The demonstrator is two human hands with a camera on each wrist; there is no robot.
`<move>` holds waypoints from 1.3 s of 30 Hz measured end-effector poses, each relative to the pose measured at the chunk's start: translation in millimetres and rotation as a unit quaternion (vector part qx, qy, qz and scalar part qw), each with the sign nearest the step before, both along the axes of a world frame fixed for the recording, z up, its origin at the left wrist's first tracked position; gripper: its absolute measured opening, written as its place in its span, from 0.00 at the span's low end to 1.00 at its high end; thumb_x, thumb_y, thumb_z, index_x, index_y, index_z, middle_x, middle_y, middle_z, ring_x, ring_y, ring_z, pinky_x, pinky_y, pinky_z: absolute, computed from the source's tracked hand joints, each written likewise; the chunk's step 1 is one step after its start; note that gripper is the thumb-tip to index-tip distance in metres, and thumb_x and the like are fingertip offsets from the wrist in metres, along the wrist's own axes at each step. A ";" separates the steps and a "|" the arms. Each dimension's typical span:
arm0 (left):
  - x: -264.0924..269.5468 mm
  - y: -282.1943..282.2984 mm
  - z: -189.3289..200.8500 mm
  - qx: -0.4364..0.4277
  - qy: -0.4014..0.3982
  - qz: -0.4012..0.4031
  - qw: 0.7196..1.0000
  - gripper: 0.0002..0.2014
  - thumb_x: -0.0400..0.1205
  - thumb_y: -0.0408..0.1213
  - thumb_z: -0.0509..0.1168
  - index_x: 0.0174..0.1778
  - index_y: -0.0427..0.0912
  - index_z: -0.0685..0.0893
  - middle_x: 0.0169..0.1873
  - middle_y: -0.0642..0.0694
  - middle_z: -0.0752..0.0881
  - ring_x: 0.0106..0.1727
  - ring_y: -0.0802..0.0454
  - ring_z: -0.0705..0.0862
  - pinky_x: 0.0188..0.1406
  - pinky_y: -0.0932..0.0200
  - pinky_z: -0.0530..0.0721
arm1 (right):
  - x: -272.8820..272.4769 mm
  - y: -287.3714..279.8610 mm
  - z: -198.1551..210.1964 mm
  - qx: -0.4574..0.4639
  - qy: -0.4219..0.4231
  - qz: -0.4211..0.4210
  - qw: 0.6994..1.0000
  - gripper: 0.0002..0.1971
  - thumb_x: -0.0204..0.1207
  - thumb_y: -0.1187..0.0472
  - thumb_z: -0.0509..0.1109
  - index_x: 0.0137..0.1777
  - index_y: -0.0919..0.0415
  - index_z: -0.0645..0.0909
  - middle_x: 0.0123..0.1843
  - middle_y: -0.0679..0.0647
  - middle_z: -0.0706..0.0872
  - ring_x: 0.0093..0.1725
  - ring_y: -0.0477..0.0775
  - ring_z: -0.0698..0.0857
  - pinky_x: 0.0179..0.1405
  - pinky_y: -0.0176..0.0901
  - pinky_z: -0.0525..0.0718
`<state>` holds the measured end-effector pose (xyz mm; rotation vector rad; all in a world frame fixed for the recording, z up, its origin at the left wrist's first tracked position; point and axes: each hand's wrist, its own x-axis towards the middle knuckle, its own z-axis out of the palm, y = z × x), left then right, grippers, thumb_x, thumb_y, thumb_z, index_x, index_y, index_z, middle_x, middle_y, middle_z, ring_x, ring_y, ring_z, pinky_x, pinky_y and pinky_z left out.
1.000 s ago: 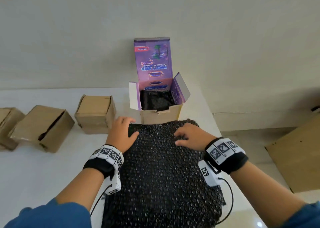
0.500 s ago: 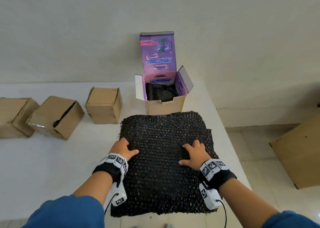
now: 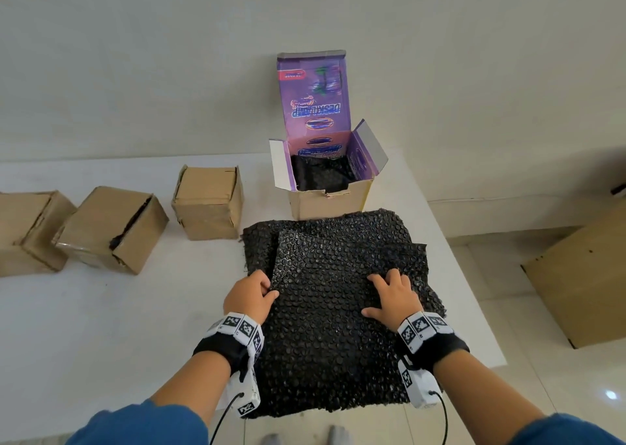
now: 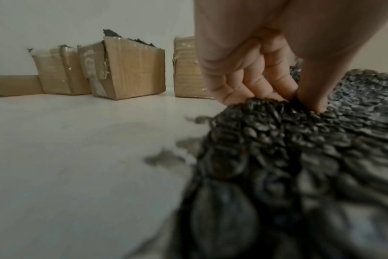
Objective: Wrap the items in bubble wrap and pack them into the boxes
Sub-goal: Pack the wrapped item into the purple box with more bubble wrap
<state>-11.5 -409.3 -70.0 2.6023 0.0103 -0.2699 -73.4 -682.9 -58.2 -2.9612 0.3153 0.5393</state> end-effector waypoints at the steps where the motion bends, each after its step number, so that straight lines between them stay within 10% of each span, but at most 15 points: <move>1: -0.2 -1.4 1.3 0.007 -0.004 -0.013 1.000 0.08 0.78 0.46 0.69 0.46 0.49 0.78 0.39 0.53 0.84 0.44 0.49 0.84 0.41 0.56 0.81 | -0.7 0.2 -1.0 -0.003 -0.002 0.001 1.000 0.39 0.71 0.37 0.70 0.79 0.47 0.60 0.71 0.57 0.65 0.71 0.60 0.67 0.65 0.52 0.78; 8: -3.0 -8.8 18.8 0.046 -0.111 -0.092 0.989 0.09 0.77 0.47 0.70 0.37 0.45 0.82 0.44 0.50 0.78 0.48 0.49 0.76 0.39 0.55 0.79 | -7.8 2.3 -1.4 -0.011 -0.001 0.014 1.000 0.37 0.76 0.38 0.65 0.81 0.48 0.56 0.74 0.58 0.63 0.73 0.61 0.65 0.68 0.54 0.76; 14: 4.4 -44.7 73.7 -0.136 0.040 -0.162 0.977 0.13 0.81 0.47 0.65 0.33 0.46 0.74 0.28 0.51 0.76 0.32 0.54 0.75 0.36 0.59 0.72 | 4.7 -0.4 29.0 0.107 0.008 -0.008 0.994 0.28 0.79 0.35 0.56 0.70 0.53 0.75 0.66 0.61 0.74 0.71 0.66 0.69 0.71 0.58 0.71; 16: 3.5 -66.6 88.4 -0.183 0.068 -0.193 0.962 0.11 0.82 0.46 0.65 0.35 0.47 0.77 0.29 0.51 0.78 0.33 0.56 0.77 0.41 0.57 0.74 | 9.9 1.4 52.8 0.217 -0.043 -0.016 0.975 0.25 0.81 0.37 0.52 0.53 0.57 0.81 0.54 0.59 0.82 0.62 0.64 0.79 0.62 0.53 0.76; 19: -3.9 -101.7 102.5 -0.303 0.176 -0.201 0.915 0.05 0.84 0.40 0.62 0.46 0.47 0.83 0.40 0.50 0.85 0.43 0.57 0.84 0.49 0.57 0.81 | 14.1 1.9 84.5 0.431 -0.050 -0.102 0.895 0.26 0.83 0.40 0.53 0.55 0.60 0.83 0.50 0.60 0.88 0.48 0.58 0.87 0.44 0.49 0.83; 23: -9.0 -130.8 106.5 -0.346 0.245 -0.230 0.876 0.11 0.87 0.35 0.56 0.56 0.49 0.83 0.57 0.51 0.85 0.59 0.57 0.84 0.58 0.59 0.80 | 10.3 -29.0 88.3 0.484 -0.074 -0.134 0.862 0.09 0.80 0.51 0.67 0.44 0.52 0.86 0.49 0.56 0.90 0.52 0.57 0.87 0.61 0.60 0.81; 30: -2.1 -142.7 59.6 -0.158 0.134 -0.134 0.969 0.11 0.79 0.45 0.69 0.55 0.47 0.80 0.49 0.50 0.83 0.52 0.50 0.83 0.54 0.52 0.83 | 3.6 -115.2 53.3 0.324 -0.075 -0.184 0.925 0.19 0.74 0.65 0.73 0.65 0.66 0.80 0.62 0.59 0.85 0.62 0.60 0.83 0.59 0.44 0.78; 39: -9.6 -182.8 11.8 -0.096 0.206 -0.056 0.972 0.29 0.71 0.57 0.74 0.60 0.40 0.79 0.55 0.45 0.84 0.56 0.45 0.83 0.57 0.52 0.81 | 6.6 -129.3 0.5 0.296 -0.049 -0.254 0.919 0.26 0.68 0.60 0.79 0.64 0.63 0.74 0.56 0.59 0.85 0.55 0.60 0.84 0.48 0.45 0.80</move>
